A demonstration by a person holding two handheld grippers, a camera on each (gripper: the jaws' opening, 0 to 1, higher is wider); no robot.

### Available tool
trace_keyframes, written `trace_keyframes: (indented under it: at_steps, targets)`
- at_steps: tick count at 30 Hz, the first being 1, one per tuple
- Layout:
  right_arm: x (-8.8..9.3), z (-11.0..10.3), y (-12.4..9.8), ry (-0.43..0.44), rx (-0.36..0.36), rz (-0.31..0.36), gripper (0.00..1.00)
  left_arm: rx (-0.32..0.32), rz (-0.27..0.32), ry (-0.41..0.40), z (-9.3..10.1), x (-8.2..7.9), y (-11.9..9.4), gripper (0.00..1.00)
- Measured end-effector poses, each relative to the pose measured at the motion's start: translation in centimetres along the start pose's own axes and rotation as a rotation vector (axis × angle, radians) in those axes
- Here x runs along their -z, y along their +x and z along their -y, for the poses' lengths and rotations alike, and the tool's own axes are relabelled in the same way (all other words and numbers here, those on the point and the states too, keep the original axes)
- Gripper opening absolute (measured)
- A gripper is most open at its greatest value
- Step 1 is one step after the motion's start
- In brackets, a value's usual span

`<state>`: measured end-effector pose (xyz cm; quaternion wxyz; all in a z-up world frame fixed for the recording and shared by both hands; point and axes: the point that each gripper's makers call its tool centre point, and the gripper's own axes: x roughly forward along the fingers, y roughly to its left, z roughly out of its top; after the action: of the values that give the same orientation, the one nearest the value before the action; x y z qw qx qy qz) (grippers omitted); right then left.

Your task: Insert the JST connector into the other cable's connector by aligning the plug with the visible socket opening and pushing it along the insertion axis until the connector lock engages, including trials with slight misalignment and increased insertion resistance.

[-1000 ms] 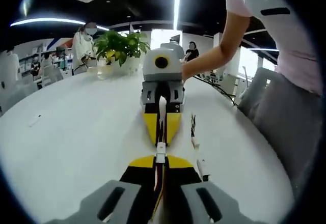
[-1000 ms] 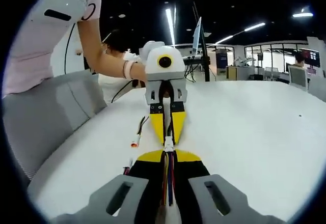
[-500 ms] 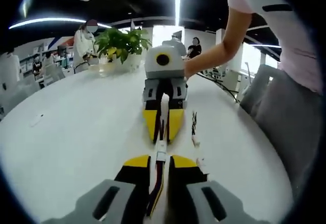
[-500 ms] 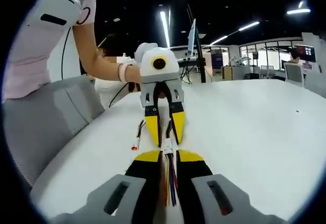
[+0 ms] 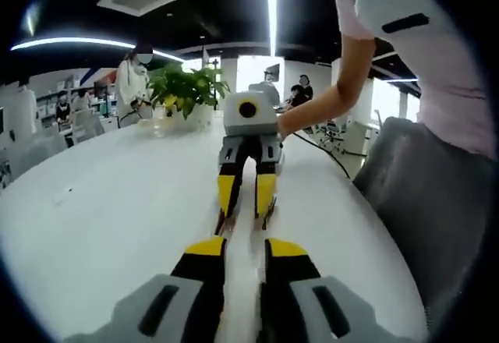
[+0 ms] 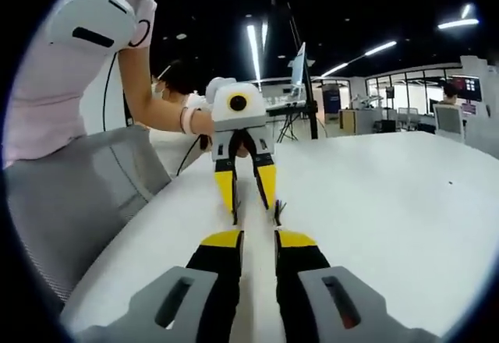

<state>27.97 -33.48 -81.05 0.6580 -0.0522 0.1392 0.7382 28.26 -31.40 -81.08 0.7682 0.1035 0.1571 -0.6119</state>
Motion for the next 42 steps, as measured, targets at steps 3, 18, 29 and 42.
trace_keyframes:
  at_steps: [3,18,29,42]
  targets:
    - [1.0,-0.8,0.0,0.01,-0.007,-0.012,0.12,-0.007,-0.009,0.0,0.9,0.9,-0.1,0.13]
    - [3.1,-1.0,-0.1,0.018,0.036,-0.033,0.09,-0.032,-0.024,0.002,1.2,2.4,0.1,0.06]
    - [3.4,-0.6,0.0,-0.015,0.027,-0.041,0.05,-0.045,-0.029,-0.011,1.7,2.6,0.9,0.02]
    - [3.6,0.1,-0.2,0.008,0.041,-0.053,0.04,-0.045,-0.015,-0.02,1.5,2.2,1.1,0.0]
